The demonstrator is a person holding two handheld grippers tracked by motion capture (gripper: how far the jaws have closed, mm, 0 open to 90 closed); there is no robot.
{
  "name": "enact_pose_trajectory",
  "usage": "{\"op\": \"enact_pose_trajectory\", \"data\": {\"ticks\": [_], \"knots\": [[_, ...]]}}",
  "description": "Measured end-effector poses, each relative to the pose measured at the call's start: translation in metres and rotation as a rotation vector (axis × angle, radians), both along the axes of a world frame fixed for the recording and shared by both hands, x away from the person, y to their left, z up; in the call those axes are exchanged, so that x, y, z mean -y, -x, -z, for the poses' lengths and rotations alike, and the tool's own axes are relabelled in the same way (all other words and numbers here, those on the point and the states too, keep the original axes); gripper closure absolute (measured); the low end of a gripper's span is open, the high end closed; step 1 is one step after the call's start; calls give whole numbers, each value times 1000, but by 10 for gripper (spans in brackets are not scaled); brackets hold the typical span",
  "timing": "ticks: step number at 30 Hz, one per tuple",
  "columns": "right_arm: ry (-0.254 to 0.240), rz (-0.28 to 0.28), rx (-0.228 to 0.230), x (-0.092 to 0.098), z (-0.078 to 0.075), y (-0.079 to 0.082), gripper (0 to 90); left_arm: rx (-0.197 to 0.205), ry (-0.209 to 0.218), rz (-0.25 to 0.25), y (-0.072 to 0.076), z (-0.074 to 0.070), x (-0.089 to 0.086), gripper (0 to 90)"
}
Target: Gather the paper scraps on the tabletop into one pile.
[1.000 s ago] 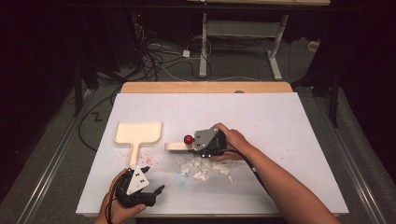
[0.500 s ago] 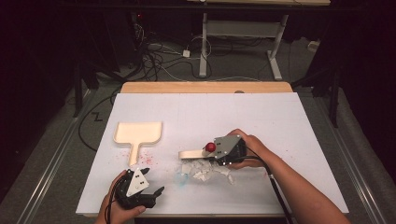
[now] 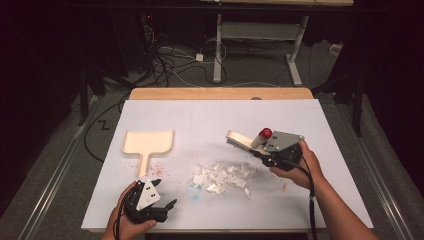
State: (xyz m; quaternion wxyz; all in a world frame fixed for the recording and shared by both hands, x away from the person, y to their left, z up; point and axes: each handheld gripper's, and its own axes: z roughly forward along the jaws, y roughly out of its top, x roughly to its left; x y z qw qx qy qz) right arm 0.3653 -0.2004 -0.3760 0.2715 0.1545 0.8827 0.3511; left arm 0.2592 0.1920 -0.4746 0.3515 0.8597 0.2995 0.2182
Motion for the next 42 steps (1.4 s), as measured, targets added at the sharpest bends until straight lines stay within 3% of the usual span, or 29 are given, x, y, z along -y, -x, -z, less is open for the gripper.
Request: {"op": "enact_pose_trajectory", "data": {"ticks": [2,3,4,6,7,9,11,17,24,28,32,36,42], "knots": [[32,57,-3,7,3,3,678,1,-5,6,-1,0,1,201],[32,57,-3,7,3,3,678,1,-5,6,-1,0,1,200],[53,128,-30,13,9,6,677,3,-6,7,-1,-1,2,201],[59,140,-38,15,11,6,677,6,-2,6,-1,-1,3,200],[105,202,-46,17,17,5,678,7,-7,10,-2,-1,3,201],[122,245,-52,17,23,3,678,6,-11,12,-2,-1,4,200],[112,272,-87,16,28,1,678,7,-11,14,-3,-1,5,201],[102,275,-133,0,34,6,678,5,-15,17,-4,0,4,203],[115,241,-111,-32,39,23,677,9,-18,15,-2,0,3,203],[94,213,-125,-44,38,28,677,9,-19,17,-3,0,3,203],[35,175,-142,-57,36,34,677,10,-18,18,-2,0,2,204],[-1,183,-133,-58,34,35,677,11,-19,18,-2,-1,2,205],[-60,217,-108,-41,20,34,678,7,-20,16,-2,0,2,205]]}}
